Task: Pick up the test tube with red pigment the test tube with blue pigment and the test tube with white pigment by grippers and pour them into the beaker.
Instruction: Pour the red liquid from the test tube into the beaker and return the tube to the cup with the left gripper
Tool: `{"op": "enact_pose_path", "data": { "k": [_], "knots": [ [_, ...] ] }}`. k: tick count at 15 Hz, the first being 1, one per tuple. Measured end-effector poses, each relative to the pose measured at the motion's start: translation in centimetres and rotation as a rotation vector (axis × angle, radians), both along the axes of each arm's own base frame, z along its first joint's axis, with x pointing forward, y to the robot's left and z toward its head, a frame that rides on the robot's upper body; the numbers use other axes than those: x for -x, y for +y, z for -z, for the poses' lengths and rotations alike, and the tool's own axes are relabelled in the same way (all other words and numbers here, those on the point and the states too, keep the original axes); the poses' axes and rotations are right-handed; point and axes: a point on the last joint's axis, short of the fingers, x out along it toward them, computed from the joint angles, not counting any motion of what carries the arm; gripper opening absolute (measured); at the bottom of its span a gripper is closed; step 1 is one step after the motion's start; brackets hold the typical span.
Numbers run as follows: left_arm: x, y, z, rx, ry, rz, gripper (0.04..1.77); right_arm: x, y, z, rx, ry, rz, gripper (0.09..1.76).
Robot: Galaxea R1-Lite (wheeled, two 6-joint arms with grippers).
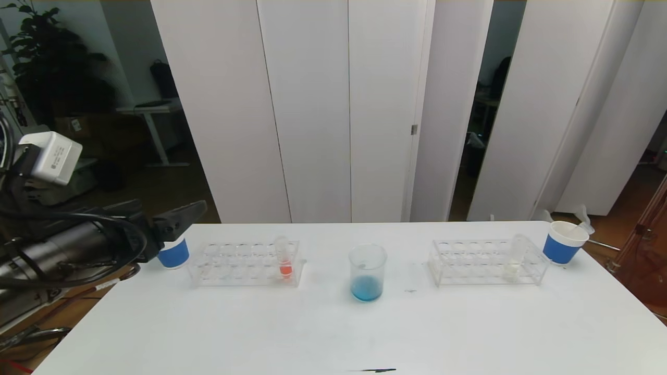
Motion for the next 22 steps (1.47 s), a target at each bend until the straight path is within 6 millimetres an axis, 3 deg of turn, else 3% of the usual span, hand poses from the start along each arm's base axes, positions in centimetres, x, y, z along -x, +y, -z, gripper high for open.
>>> {"op": "enact_pose_path", "data": {
  "k": [4,8,22],
  "knots": [
    [-3.5,-2.9,3.9,0.008,0.065,-0.011,1.75,0.0,0.0,0.0,0.0,0.0,0.0,1.75],
    [-4.8,-4.8,7.4,0.005,0.135,0.021,1.75,0.0,0.0,0.0,0.0,0.0,0.0,1.75],
    [-8.9,-8.0,14.3,0.008,0.133,-0.099,1.75,0.0,0.0,0.0,0.0,0.0,0.0,1.75]
  ]
}}
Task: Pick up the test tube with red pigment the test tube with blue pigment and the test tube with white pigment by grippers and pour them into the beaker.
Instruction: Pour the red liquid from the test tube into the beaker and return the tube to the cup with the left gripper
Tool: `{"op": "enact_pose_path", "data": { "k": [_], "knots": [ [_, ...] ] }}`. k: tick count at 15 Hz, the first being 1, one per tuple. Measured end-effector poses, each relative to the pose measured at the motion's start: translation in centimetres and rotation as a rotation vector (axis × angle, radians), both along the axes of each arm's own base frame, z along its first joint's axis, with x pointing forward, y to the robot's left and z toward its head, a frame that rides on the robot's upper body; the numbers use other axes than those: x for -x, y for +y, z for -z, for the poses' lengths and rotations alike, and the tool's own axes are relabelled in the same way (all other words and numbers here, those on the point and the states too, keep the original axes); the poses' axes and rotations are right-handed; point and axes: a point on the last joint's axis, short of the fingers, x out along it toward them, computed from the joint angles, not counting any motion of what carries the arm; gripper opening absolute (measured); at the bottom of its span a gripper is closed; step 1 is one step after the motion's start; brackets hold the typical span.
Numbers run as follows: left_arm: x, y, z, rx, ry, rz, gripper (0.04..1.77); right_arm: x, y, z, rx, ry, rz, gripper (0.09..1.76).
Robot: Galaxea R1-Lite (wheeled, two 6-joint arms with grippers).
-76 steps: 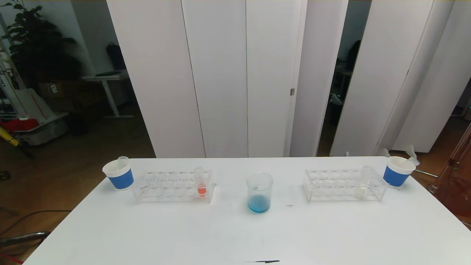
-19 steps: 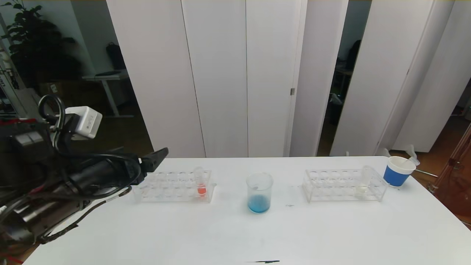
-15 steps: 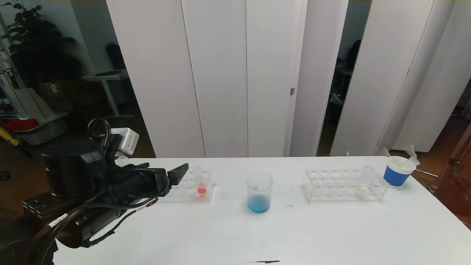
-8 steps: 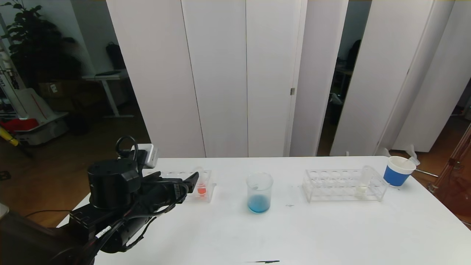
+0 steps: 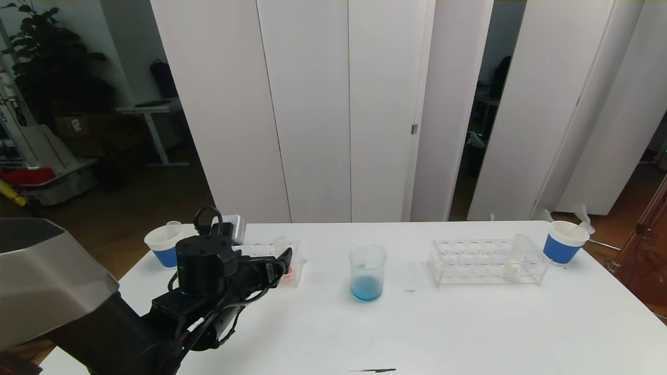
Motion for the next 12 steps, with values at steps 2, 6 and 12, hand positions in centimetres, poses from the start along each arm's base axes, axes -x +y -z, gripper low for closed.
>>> {"op": "enact_pose_path", "data": {
  "k": [2,6,12],
  "knots": [
    [-0.8,-0.3,0.7,0.005,-0.015,-0.02,1.75,0.0,0.0,0.0,0.0,0.0,0.0,1.75],
    [-2.9,-1.0,1.9,0.003,-0.038,-0.063,1.75,0.0,0.0,0.0,0.0,0.0,0.0,1.75],
    [-5.2,-1.4,4.0,-0.006,-0.08,-0.133,1.75,0.0,0.0,0.0,0.0,0.0,0.0,1.75]
  ]
}}
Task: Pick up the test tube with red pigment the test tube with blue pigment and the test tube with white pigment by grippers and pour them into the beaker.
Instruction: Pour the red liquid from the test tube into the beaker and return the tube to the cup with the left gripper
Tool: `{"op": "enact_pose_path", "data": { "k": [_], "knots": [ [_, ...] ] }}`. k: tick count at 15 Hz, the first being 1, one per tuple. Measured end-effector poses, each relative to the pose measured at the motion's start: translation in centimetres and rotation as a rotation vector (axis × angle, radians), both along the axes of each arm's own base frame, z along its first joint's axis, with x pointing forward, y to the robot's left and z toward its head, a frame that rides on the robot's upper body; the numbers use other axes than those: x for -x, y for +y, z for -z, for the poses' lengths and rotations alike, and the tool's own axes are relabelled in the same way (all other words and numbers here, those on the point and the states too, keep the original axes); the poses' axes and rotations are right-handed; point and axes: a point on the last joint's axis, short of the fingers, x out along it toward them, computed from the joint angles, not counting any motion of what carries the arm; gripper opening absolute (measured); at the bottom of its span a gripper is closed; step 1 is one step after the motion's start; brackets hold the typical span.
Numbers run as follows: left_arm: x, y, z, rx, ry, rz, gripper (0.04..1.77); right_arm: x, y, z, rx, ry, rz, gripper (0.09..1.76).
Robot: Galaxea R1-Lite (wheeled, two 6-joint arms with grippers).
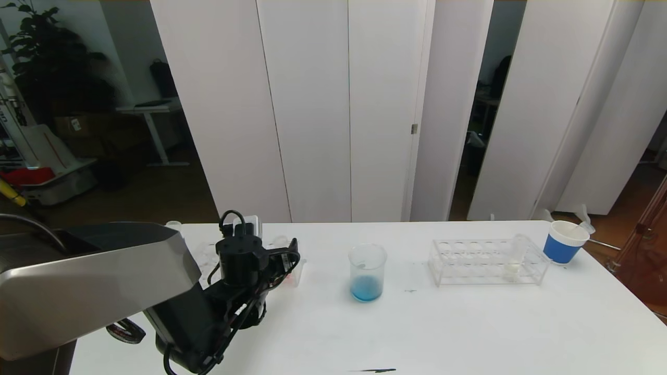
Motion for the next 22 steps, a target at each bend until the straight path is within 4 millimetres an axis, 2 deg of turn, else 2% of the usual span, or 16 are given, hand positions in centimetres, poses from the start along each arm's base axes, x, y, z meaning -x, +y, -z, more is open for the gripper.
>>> {"op": "enact_pose_path", "data": {
  "k": [4,8,9,10,11,12,13,14,22],
  "knots": [
    [-0.7,-0.1,1.2,-0.008,0.013,-0.014,1.75,0.0,0.0,0.0,0.0,0.0,0.0,1.75],
    [-1.2,-0.1,1.5,-0.009,0.005,-0.03,1.72,0.0,0.0,0.0,0.0,0.0,0.0,1.75],
    [-1.3,-0.2,1.5,-0.009,0.004,-0.031,1.53,0.0,0.0,0.0,0.0,0.0,0.0,1.75],
    [-1.4,-0.2,1.5,-0.008,0.003,-0.027,1.22,0.0,0.0,0.0,0.0,0.0,0.0,1.75],
    [-1.4,-0.4,1.5,-0.006,0.002,-0.015,0.78,0.0,0.0,0.0,0.0,0.0,0.0,1.75],
    [-1.4,-0.4,1.6,-0.005,0.003,-0.012,0.46,0.0,0.0,0.0,0.0,0.0,0.0,1.75],
    [-1.4,-0.3,1.6,-0.005,0.004,-0.011,0.43,0.0,0.0,0.0,0.0,0.0,-0.001,1.75],
    [-1.4,-0.3,1.6,-0.009,0.006,-0.013,0.71,0.0,0.0,0.0,0.0,0.0,0.001,1.75],
    [-1.4,-0.3,1.6,-0.025,0.006,-0.012,0.72,0.0,0.0,0.0,0.0,0.0,0.0,1.75]
  ]
}}
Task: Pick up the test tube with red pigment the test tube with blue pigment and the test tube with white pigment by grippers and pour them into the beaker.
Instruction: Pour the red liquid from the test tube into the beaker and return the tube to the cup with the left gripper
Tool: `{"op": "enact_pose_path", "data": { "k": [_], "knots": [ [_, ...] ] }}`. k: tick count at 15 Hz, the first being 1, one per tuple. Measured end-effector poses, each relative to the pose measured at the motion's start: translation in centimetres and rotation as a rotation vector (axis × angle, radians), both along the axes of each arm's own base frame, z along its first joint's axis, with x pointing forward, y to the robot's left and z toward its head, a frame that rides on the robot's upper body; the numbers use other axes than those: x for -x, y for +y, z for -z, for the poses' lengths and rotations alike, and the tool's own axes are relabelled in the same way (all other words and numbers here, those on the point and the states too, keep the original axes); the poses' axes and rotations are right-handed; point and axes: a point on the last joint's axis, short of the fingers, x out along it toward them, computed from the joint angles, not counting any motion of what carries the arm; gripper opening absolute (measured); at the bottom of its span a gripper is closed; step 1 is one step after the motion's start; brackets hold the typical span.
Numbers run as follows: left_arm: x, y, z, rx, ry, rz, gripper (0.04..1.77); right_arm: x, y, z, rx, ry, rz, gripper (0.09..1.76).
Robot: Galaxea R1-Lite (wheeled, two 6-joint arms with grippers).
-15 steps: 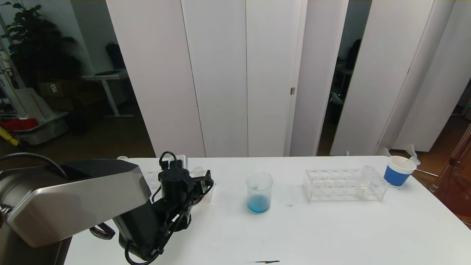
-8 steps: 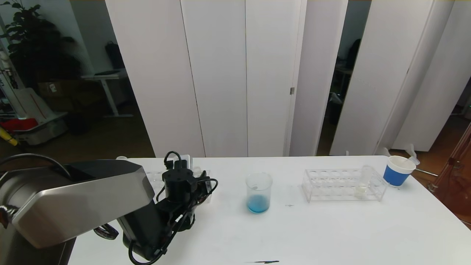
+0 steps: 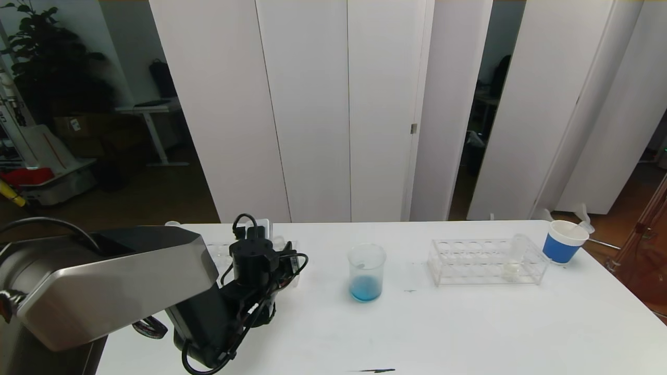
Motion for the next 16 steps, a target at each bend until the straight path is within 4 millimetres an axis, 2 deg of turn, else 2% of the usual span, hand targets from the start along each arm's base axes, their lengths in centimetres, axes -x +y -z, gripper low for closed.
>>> {"op": "enact_pose_path", "data": {
  "k": [7,16],
  "knots": [
    [0.5,0.0,-1.8,-0.018,-0.028,0.009,0.61,0.0,0.0,0.0,0.0,0.0,0.001,1.75],
    [2.0,0.0,-7.3,-0.032,-0.084,0.053,0.6,0.0,0.0,0.0,0.0,0.0,0.0,1.75]
  ]
}}
